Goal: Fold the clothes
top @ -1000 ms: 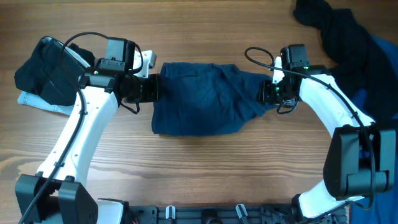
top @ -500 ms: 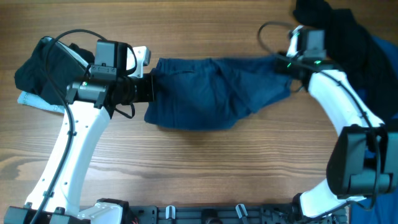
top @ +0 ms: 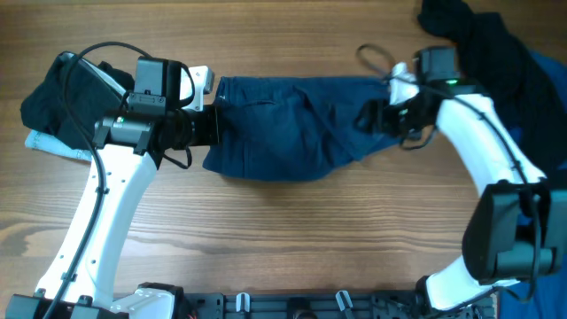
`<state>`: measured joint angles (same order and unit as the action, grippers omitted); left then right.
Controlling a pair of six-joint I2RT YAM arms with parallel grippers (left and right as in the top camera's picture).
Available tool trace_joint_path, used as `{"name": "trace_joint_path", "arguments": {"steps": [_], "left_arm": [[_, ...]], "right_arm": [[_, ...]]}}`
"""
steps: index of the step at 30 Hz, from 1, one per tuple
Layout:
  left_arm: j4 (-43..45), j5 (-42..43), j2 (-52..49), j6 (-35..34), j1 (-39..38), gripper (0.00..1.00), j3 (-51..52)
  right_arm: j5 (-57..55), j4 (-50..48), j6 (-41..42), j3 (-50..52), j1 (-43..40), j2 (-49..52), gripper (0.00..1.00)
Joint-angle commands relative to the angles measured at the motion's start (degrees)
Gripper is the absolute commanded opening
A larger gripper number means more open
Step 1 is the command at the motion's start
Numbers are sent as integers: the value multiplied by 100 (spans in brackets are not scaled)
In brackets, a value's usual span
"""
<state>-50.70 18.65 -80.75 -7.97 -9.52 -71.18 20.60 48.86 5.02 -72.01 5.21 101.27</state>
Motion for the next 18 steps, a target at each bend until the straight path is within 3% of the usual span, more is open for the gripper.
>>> {"name": "trace_joint_path", "arguments": {"steps": [1,7,10,12,16,17,18], "left_arm": [[76,-35,127,31,33,8,24],[140,-33,127,28,33,9,24],[140,-28,127,26,33,9,24],[140,-20,127,26,33,9,24],[138,-7,127,26,33,9,24],[140,-9,127,26,33,9,24],[140,-9,127,26,33,9,24]], "right_arm": [[-872,-72,4,380,540,-2,88],[-1847,-1121,262,955,1071,4,85],[-2588,-1744,267,1193,1204,4,73],[-2852,-1823,264,1191,1209,2,54],[-3462,-1886,404,1191,1207,2,43],[-3563,-1932,459,1191,1207,-2,29],[-3547,-1943,459,1191,1207,-2,24]]}}
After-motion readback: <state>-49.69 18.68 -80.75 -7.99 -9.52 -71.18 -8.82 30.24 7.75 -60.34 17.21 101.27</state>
